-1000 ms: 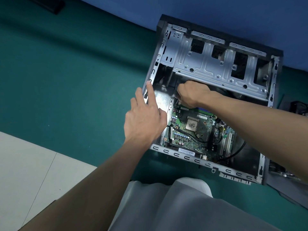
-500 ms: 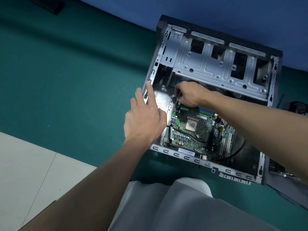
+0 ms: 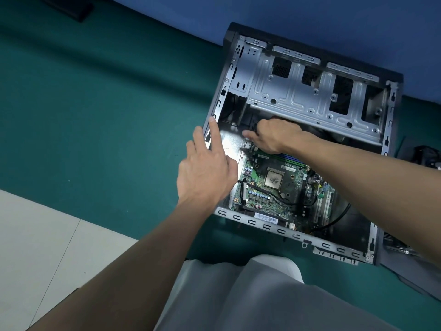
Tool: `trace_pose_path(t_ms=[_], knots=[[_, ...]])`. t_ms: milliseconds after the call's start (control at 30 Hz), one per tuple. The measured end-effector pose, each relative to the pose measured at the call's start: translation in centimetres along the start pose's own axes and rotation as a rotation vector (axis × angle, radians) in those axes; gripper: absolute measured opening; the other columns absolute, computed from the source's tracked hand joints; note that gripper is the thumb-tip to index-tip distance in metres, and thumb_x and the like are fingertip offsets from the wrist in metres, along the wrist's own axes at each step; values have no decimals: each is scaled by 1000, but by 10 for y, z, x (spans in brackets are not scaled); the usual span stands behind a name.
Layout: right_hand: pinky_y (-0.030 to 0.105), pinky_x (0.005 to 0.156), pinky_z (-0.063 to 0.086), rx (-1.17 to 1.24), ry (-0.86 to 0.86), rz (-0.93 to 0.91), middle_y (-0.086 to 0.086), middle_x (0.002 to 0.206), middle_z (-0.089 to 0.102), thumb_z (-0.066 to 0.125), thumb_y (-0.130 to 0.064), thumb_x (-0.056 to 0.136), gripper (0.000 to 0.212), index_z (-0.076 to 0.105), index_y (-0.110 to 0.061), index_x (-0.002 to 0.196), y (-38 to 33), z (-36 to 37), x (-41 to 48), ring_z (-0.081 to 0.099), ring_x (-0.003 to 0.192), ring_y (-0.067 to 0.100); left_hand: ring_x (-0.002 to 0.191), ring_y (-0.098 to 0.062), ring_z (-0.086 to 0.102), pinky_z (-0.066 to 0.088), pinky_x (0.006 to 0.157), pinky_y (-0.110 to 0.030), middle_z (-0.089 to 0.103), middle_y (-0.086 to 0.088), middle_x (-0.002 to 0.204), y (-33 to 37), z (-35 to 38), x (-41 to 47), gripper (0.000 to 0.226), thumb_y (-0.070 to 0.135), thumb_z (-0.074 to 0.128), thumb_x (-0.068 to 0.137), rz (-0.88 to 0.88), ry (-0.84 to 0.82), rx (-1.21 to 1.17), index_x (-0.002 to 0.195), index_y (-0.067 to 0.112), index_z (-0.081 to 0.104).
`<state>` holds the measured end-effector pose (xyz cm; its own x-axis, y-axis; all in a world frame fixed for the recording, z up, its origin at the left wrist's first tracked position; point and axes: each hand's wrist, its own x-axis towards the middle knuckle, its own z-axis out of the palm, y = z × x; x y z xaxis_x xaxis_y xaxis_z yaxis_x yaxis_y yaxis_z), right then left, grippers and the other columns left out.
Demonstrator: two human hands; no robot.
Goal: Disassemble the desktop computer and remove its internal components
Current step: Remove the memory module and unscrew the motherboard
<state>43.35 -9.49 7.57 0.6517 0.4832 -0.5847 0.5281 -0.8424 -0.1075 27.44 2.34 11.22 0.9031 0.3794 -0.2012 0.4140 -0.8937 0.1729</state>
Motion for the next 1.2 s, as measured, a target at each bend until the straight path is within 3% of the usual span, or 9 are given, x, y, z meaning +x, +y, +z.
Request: trace_pose_path(t_ms=[167, 333, 533, 600, 700, 867, 933, 1067, 1200], knots=[[31, 58, 41, 56, 26, -54, 7, 83, 60, 52, -8, 85, 11, 49, -17, 78, -2, 3, 0, 53, 70, 25, 114, -31, 46, 32, 62, -35, 28, -18, 148, 0, -1, 0, 79, 38, 44, 89, 0, 1, 0, 153, 11, 8], [30, 53, 37, 45, 58, -5, 4, 70, 54, 36, -51, 98, 44, 46, -15, 75, 1, 5, -3, 50, 60, 17, 115, -31, 46, 32, 62, -35, 28, -18, 149, 0, -1, 0, 79, 39, 44, 89, 3, 1, -5, 153, 11, 7], [33, 60, 42, 80, 14, -36, 6, 86, 61, 52, -9, 86, 9, 52, -16, 82, 1, 1, -1, 54, 71, 22, 113, -31, 47, 32, 61, -34, 28, -19, 148, 0, -1, 0, 79, 38, 44, 89, 3, 2, 7, 153, 10, 8], [35, 65, 46, 114, -9, -35, 3, 88, 61, 54, -16, 87, 4, 52, -20, 86, 0, -1, -1, 56, 77, 25, 113, -32, 47, 32, 61, -34, 29, -19, 148, 0, -1, 0, 79, 38, 44, 89, 2, 2, 7, 153, 10, 8], [33, 59, 42, 19, 26, 17, 2, 71, 53, 38, -49, 98, 40, 42, -18, 73, -1, 2, 0, 49, 61, 16, 115, -32, 46, 31, 62, -34, 28, -19, 149, 0, 0, 0, 80, 39, 45, 89, -1, 1, -1, 153, 10, 8], [32, 56, 40, 54, 31, -30, 6, 78, 57, 50, -12, 87, 11, 50, -15, 76, -2, 2, 0, 53, 67, 24, 115, -32, 46, 31, 62, -35, 29, -19, 148, 0, 0, 0, 80, 39, 45, 89, -2, 3, 3, 153, 10, 8], [30, 56, 38, 87, 13, -27, 3, 82, 58, 51, -13, 85, 4, 52, -17, 84, -2, 2, 0, 55, 72, 25, 115, -32, 46, 31, 62, -35, 29, -19, 148, 0, 0, 0, 79, 39, 45, 89, -2, 2, 5, 153, 11, 8], [32, 55, 40, 24, 36, 19, 1, 66, 49, 39, -42, 100, 40, 39, -17, 69, -2, 1, -1, 46, 56, 16, 115, -32, 46, 31, 62, -35, 28, -19, 149, 0, 0, 0, 80, 39, 45, 89, -1, 2, -3, 153, 11, 7], [32, 55, 38, 71, 22, -15, 4, 71, 52, 49, -9, 86, 10, 49, -13, 77, -4, 1, -1, 52, 65, 24, 115, -31, 46, 32, 62, -34, 28, -19, 149, 0, 0, 0, 79, 39, 44, 89, 2, 7, 0, 153, 11, 7]])
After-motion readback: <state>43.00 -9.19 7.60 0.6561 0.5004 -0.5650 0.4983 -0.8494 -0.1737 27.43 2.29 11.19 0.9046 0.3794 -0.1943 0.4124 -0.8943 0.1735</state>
